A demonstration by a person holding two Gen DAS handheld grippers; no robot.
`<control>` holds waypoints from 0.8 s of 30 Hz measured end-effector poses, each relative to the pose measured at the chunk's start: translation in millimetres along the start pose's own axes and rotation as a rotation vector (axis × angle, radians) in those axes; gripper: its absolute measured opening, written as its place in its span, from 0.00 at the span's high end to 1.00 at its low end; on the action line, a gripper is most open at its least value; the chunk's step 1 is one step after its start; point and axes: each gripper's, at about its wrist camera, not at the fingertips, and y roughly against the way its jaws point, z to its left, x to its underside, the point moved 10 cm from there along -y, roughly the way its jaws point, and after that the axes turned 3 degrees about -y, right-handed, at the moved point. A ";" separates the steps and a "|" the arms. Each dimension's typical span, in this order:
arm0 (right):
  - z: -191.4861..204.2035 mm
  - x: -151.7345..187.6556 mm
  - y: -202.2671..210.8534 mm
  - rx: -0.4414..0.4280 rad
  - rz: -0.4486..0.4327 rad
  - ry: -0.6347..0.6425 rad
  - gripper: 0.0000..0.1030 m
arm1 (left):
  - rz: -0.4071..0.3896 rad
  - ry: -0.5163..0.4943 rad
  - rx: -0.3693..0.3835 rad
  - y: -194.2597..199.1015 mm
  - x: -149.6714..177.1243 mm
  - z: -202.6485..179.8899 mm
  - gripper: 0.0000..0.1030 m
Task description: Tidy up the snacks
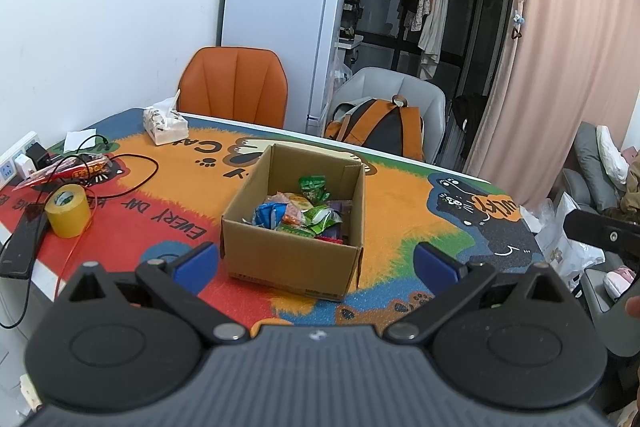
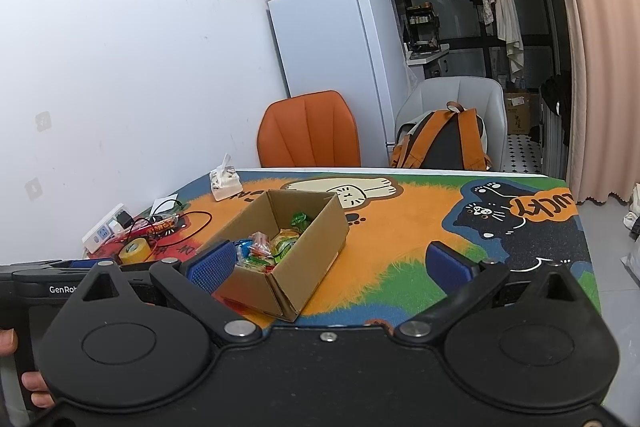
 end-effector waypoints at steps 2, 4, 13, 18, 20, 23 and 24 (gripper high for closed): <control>-0.1 0.0 0.0 0.000 0.000 -0.001 0.00 | 0.000 0.000 0.000 0.2 -0.3 -0.8 0.00; 0.1 0.0 0.1 -0.001 -0.001 0.000 0.00 | 0.000 0.000 0.000 0.1 0.1 -0.1 0.00; -0.6 0.8 -0.1 0.000 0.000 0.000 0.00 | 0.001 0.002 -0.001 -0.4 0.5 0.4 0.00; -0.9 1.6 0.0 0.001 0.001 0.001 0.00 | 0.001 0.000 0.000 -0.4 -0.1 0.0 0.00; -1.1 1.5 -0.1 0.001 0.001 0.002 0.00 | 0.001 0.000 -0.001 -0.5 0.3 0.7 0.00; -0.7 1.4 -0.3 0.002 0.001 -0.001 0.00 | 0.002 0.000 0.000 -0.3 -0.1 0.1 0.00; -0.8 1.5 -0.1 0.002 0.001 -0.001 0.00 | 0.003 0.001 0.000 -0.4 0.4 0.8 0.00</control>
